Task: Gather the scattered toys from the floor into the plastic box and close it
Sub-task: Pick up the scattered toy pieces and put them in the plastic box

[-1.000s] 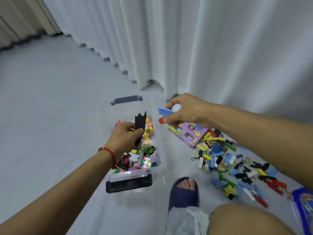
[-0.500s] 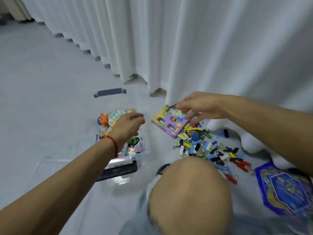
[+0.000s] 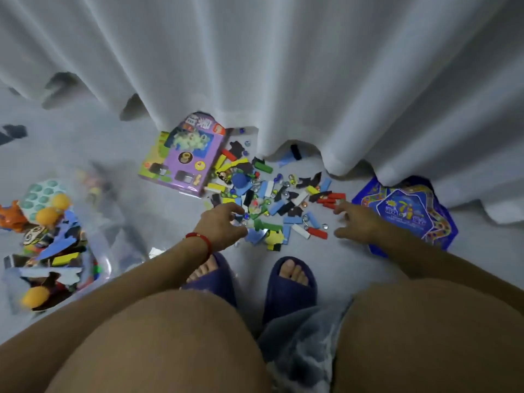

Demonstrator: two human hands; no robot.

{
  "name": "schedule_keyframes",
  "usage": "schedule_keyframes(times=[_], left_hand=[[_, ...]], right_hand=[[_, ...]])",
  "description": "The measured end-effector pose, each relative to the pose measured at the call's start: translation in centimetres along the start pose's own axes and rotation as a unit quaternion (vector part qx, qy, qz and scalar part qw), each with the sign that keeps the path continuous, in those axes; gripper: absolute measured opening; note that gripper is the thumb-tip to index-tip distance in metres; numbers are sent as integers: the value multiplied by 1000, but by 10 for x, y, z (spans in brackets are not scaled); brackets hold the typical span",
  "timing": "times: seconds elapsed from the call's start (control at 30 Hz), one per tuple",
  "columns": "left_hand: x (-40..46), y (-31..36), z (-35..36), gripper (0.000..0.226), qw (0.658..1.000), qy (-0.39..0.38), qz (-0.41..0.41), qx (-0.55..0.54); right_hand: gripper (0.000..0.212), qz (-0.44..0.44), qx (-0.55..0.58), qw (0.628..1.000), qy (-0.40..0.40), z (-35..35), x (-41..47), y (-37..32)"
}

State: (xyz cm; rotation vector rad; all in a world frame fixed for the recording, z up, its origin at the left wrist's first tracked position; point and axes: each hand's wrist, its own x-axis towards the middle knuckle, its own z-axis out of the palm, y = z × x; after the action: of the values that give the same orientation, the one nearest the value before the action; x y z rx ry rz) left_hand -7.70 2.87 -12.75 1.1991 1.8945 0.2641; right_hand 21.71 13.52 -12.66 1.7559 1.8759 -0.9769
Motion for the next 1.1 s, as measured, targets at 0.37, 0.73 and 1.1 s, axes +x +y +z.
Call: schedule_keyframes(times=[0.37,0.73,1.1], left_hand=[[44,-53,104,60,990,73,40,116],[57,-56,106,42,979,99,114,140],[65,-57,111,48,952,62,203,220]], right_hand=[[87,-54,-77,988,125,108,75,6],[46,-75,-43,974,208,116,90,7],[13,95,496,833,227,124,60,11]])
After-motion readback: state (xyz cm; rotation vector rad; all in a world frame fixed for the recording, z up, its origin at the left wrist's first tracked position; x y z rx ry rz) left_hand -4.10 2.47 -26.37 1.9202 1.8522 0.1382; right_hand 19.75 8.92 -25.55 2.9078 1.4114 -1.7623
